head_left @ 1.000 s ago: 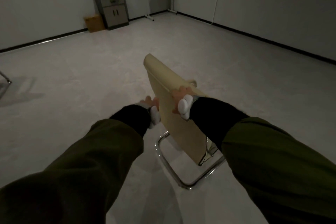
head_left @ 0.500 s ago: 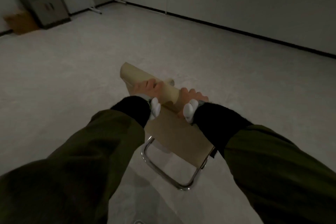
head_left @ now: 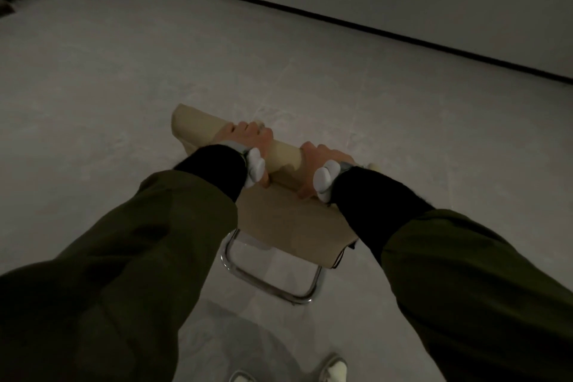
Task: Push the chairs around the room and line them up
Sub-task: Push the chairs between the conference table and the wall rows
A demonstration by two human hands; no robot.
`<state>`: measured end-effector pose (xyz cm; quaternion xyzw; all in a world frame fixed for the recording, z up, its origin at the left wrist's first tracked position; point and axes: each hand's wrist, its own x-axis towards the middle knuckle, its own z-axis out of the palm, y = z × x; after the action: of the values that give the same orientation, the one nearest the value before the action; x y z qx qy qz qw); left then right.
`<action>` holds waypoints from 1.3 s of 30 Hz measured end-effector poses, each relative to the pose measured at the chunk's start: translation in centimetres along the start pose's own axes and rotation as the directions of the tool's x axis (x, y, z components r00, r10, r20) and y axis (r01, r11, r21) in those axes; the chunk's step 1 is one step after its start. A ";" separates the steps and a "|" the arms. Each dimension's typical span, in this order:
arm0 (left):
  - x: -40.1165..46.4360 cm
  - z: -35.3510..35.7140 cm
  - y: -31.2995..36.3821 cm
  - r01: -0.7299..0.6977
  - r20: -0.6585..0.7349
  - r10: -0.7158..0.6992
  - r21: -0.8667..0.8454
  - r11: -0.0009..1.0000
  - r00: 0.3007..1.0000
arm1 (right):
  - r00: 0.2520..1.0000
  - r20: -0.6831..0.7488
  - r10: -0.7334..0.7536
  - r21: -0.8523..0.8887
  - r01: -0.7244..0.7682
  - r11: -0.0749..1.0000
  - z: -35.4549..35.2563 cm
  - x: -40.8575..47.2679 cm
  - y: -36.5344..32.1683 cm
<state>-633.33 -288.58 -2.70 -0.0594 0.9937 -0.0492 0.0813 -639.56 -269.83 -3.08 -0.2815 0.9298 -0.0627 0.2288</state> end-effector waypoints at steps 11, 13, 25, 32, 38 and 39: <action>-2.4 0.3 1.1 0.033 -0.030 -0.033 0.006 0.999 0.999 | 0.999 0.045 0.019 0.031 -0.020 0.999 0.9 -1.5 0.2; -2.9 0.5 0.9 0.065 -0.017 -0.065 -0.002 0.998 0.998 | 1.000 0.023 -0.011 0.003 0.010 1.000 0.9 -1.9 -0.2; -7.8 2.4 2.0 0.320 0.003 -0.320 -0.051 0.946 0.947 | 0.957 -0.067 -0.283 -0.226 0.262 0.938 1.0 -4.2 -1.4; -11.6 1.4 4.1 0.516 0.155 -0.497 -0.119 0.849 0.854 | 0.892 -0.036 -0.451 -0.268 0.426 0.864 1.6 -5.3 -1.2; -15.9 2.5 6.5 0.605 0.080 -0.600 -0.087 0.791 0.796 | 0.839 0.015 -0.544 -0.307 0.521 0.796 2.0 -6.5 -1.7; -16.5 2.3 7.1 0.621 0.075 -0.616 -0.083 0.780 0.784 | 0.836 0.030 -0.548 -0.303 0.530 0.792 2.1 -6.8 -1.8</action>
<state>-617.54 -279.71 -3.16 -0.3870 0.9184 -0.0206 0.0790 -632.71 -267.58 -1.88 -0.5637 0.8159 0.0075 0.1285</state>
